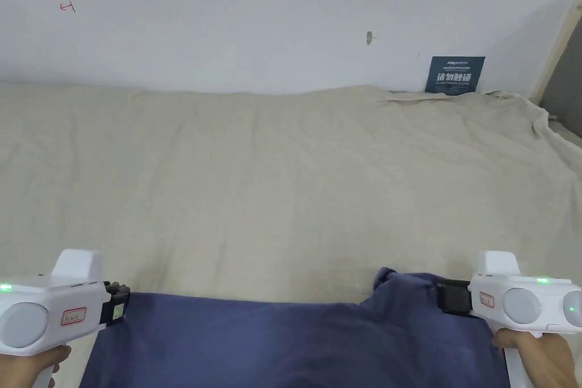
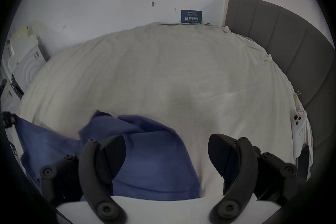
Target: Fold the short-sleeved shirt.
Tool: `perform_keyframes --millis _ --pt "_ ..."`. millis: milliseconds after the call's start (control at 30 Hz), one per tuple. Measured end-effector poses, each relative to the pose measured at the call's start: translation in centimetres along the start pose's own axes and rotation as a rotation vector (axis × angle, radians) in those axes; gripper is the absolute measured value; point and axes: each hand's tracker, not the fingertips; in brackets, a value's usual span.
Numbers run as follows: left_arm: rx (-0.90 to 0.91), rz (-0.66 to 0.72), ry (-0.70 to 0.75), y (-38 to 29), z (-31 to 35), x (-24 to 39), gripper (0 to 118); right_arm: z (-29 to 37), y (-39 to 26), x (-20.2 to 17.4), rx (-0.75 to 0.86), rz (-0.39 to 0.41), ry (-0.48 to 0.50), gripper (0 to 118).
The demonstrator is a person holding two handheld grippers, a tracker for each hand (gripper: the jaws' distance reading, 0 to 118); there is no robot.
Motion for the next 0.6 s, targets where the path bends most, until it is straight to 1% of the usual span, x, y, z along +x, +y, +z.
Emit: perform_keyframes --millis 100,133,167,233,267,300,367,433,500,567,600 --pt "-0.002 0.006 -0.001 -0.3 -0.3 -0.4 0 -2.0 -0.4 0.2 -0.036 0.004 -0.007 94" --pt "-0.004 0.007 -0.001 -0.2 -0.3 -0.3 0 -2.5 -0.5 0.2 -0.045 0.01 -0.005 91" --pt "-0.005 0.009 -0.002 -0.1 -0.2 0.0 0 -2.7 -0.6 0.1 -0.052 0.019 0.001 85" --pt "-0.005 0.012 -0.002 -0.1 -0.4 -0.2 0 -1.2 -1.1 -1.6 -0.056 0.053 0.011 57" --pt "-0.006 0.014 0.0 -0.1 -0.4 -0.3 0 -1.2 -1.2 -1.8 -0.053 0.058 0.02 43" --pt "-0.005 0.017 0.0 -0.3 -0.4 -0.3 0 -1.2 -1.2 -2.0 -0.053 0.058 0.055 31" --pt "-0.007 0.025 0.002 -0.4 -0.6 -0.5 0 -0.4 -1.2 -2.7 -0.041 0.079 0.045 3" --pt "-0.007 0.038 0.003 -0.6 -0.5 -0.5 0 0.2 -1.2 -3.0 -0.026 0.102 0.041 3" --pt "-0.007 0.052 0.004 -0.7 -0.6 -0.8 0 2.0 -1.3 -3.2 -0.016 0.083 0.052 3" --pt "-0.003 0.059 0.011 -0.8 -0.3 -0.6 0 3.6 -1.3 -3.1 0.022 0.053 0.064 3" --pt "0.0 0.063 0.017 -0.9 -0.2 -0.7 0 4.5 -1.2 -2.7 0.035 0.05 0.077 3"
